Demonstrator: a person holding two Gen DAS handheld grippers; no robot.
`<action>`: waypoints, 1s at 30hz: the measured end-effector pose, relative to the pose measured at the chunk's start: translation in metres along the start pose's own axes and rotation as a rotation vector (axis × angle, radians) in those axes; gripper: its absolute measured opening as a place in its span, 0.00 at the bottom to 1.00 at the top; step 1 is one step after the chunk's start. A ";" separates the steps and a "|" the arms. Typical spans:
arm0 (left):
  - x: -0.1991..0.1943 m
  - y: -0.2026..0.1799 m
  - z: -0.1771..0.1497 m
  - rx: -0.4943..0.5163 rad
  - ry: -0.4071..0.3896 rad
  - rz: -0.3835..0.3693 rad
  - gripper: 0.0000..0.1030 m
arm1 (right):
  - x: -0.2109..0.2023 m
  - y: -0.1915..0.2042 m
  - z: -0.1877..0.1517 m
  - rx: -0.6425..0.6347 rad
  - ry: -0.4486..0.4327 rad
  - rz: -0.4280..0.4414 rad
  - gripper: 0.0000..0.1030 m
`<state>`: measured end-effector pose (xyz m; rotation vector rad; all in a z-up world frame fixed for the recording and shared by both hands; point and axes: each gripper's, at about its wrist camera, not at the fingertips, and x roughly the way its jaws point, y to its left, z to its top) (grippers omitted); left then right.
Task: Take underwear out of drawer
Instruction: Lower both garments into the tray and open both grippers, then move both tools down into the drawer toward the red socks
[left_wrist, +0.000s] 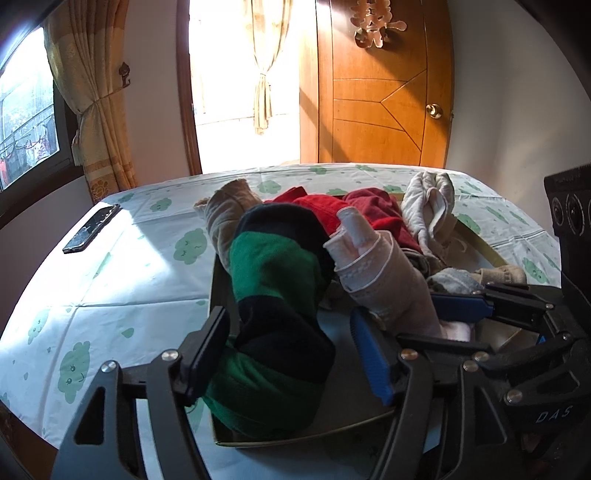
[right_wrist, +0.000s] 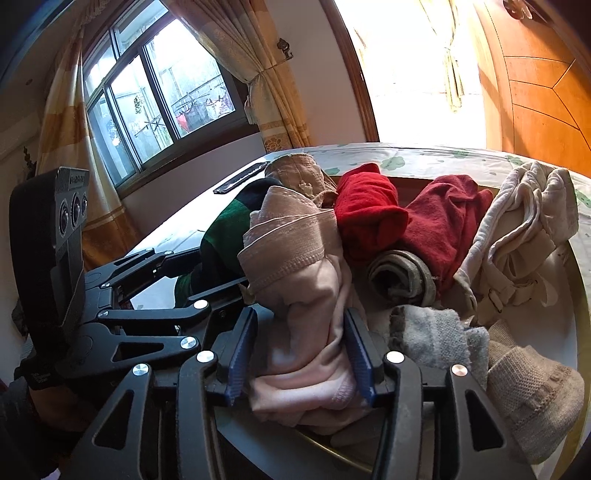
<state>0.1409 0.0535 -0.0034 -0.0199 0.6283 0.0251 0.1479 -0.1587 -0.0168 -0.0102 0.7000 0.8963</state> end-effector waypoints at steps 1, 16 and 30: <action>-0.001 -0.001 0.000 0.002 -0.001 0.001 0.68 | -0.003 0.000 -0.001 -0.001 -0.005 0.002 0.54; -0.018 -0.002 0.000 -0.002 -0.036 0.001 0.86 | -0.022 0.007 -0.008 -0.018 -0.038 0.008 0.61; -0.034 -0.018 -0.005 0.031 -0.059 -0.024 0.90 | -0.041 0.001 -0.018 0.003 -0.074 0.005 0.65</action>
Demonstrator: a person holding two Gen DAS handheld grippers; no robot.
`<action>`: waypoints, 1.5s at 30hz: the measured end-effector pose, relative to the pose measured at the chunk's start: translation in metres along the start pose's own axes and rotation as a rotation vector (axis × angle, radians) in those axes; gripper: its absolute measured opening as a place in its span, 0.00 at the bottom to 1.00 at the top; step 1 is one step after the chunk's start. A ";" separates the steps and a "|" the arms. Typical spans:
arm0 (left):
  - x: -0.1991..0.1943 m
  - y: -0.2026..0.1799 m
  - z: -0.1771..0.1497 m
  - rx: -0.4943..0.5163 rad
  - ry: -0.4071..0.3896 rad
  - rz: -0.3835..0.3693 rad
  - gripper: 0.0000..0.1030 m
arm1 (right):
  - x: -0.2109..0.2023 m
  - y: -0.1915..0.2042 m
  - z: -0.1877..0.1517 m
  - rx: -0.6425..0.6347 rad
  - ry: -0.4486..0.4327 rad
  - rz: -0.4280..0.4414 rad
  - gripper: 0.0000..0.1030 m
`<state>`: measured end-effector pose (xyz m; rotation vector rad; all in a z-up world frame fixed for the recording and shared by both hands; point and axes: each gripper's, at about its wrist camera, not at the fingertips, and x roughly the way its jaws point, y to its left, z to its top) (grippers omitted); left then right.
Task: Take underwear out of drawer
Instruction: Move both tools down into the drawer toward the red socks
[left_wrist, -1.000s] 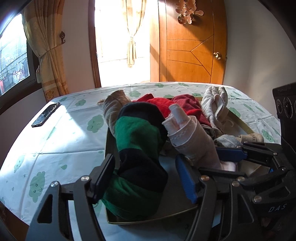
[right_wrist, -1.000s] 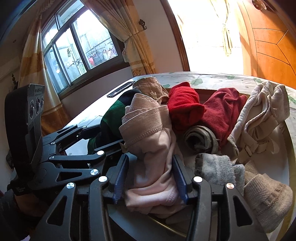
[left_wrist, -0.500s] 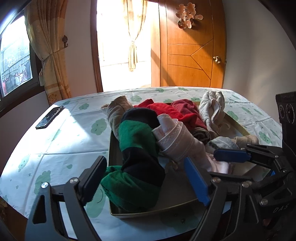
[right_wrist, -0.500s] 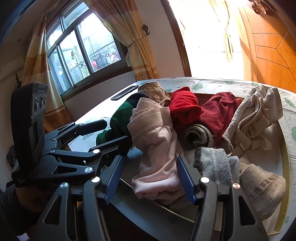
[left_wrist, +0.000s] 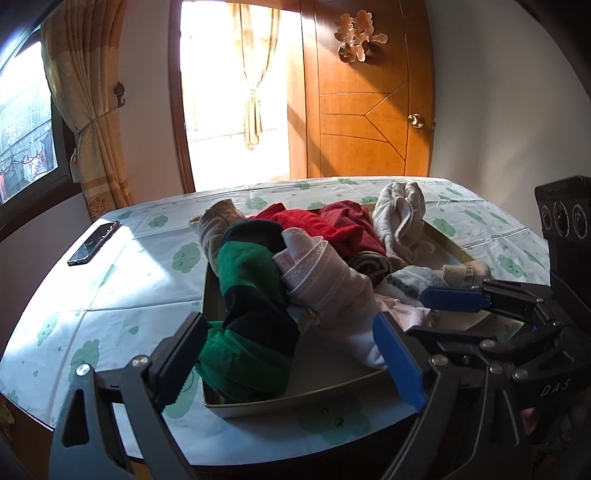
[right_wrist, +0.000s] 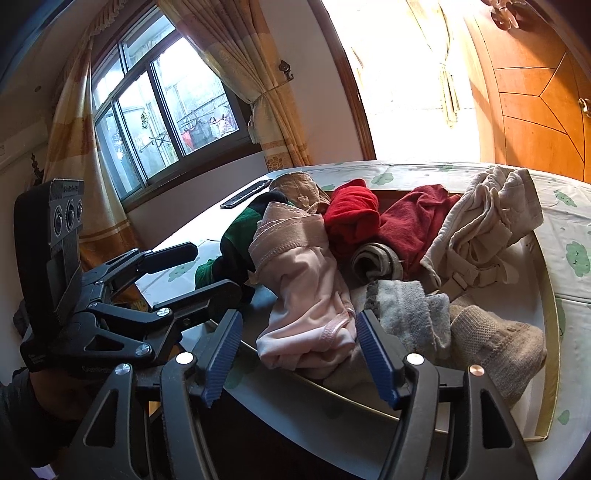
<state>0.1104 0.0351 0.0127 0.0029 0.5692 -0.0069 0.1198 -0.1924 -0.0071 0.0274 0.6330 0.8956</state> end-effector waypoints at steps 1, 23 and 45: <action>0.000 -0.001 0.000 0.000 0.002 -0.003 0.90 | -0.001 0.000 -0.001 0.001 -0.001 0.002 0.65; -0.047 -0.042 -0.068 0.239 0.060 -0.078 0.90 | -0.070 0.031 -0.069 -0.349 0.077 -0.008 0.65; 0.011 -0.074 -0.117 0.394 0.390 -0.198 0.90 | -0.020 0.016 -0.135 -0.577 0.369 -0.084 0.65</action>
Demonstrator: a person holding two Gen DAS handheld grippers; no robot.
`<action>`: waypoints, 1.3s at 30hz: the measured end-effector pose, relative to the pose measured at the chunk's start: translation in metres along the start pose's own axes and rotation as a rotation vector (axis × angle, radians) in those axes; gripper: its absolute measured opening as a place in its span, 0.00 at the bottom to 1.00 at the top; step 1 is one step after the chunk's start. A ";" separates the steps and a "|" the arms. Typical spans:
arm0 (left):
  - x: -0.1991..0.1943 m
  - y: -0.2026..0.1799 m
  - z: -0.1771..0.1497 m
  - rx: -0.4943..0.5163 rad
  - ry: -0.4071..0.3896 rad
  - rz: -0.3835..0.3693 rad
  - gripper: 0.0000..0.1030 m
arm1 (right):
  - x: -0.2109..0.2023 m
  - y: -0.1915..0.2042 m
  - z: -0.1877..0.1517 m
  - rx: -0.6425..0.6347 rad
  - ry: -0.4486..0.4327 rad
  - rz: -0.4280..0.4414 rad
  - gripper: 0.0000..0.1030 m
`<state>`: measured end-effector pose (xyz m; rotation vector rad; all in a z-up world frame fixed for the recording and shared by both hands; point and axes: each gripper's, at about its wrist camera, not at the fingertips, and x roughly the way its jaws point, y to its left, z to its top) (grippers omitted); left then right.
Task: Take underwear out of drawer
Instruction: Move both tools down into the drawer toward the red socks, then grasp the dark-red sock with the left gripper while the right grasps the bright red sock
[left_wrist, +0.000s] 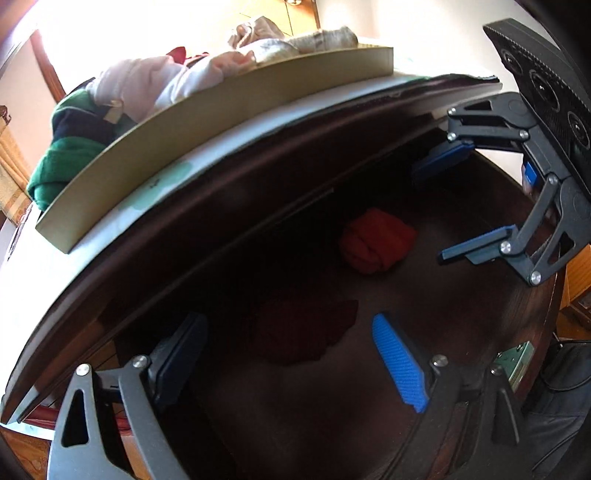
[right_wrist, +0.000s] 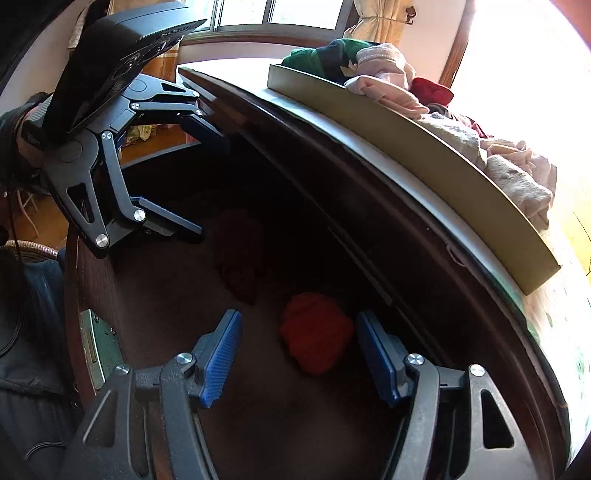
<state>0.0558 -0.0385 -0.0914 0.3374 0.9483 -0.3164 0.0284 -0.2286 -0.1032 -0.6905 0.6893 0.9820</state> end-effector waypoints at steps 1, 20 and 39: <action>0.003 -0.001 0.001 0.009 0.016 -0.012 0.90 | 0.003 0.000 -0.001 -0.002 0.007 0.003 0.65; 0.061 -0.025 0.027 0.258 0.211 -0.047 0.87 | 0.057 0.003 0.010 -0.115 0.130 -0.036 0.65; 0.096 -0.014 0.018 0.232 0.253 -0.087 0.69 | 0.117 0.016 0.039 -0.143 0.259 -0.055 0.63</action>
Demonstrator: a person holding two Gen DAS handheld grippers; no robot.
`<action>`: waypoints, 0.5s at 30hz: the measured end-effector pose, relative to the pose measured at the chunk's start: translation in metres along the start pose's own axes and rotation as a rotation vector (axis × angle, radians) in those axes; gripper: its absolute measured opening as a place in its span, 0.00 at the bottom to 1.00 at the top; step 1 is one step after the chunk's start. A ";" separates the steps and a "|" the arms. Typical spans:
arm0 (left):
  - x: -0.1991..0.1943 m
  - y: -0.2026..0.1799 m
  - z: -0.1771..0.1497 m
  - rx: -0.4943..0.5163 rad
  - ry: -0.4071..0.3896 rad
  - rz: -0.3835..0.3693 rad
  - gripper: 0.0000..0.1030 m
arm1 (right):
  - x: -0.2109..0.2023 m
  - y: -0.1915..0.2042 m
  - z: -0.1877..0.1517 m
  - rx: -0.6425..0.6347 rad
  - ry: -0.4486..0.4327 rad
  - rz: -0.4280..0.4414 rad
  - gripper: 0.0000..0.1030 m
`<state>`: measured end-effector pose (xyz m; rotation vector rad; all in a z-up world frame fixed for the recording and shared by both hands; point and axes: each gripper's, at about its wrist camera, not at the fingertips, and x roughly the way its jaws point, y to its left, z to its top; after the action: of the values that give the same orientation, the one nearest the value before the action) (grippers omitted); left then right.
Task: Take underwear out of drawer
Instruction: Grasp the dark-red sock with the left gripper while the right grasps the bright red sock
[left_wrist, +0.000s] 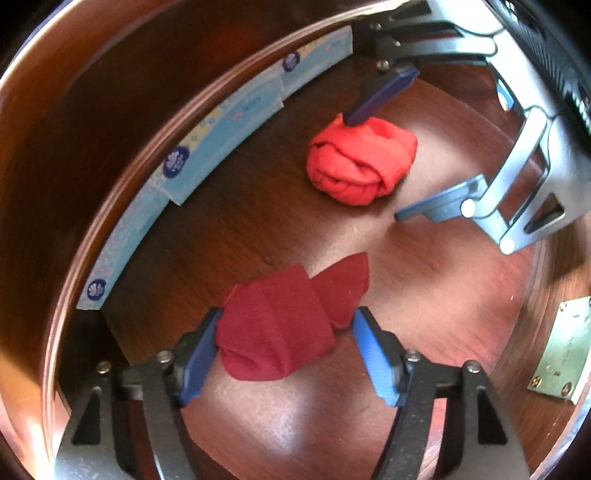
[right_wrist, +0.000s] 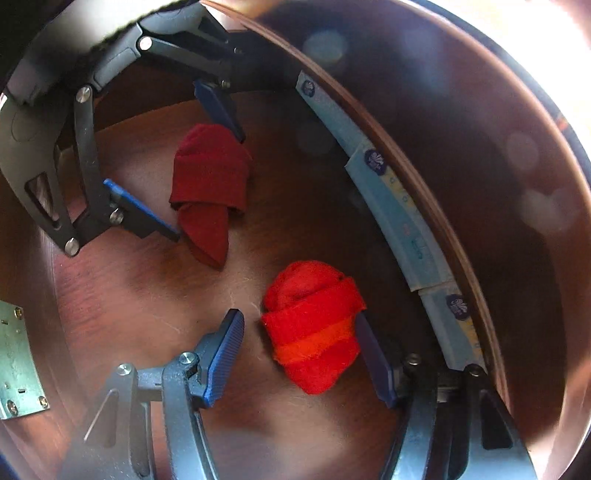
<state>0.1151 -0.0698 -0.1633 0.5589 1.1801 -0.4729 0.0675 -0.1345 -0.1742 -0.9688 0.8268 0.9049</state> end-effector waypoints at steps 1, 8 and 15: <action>0.001 0.001 0.000 -0.011 0.001 -0.009 0.69 | 0.002 0.000 0.003 0.003 0.006 0.001 0.63; 0.005 0.006 -0.001 -0.052 0.014 -0.031 0.52 | 0.005 -0.019 0.006 0.111 0.013 0.035 0.41; -0.002 0.015 -0.007 -0.093 0.002 -0.042 0.37 | 0.008 -0.016 0.006 0.128 -0.015 0.031 0.27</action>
<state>0.1192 -0.0535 -0.1611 0.4555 1.2110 -0.4504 0.0858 -0.1315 -0.1743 -0.8389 0.8787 0.8741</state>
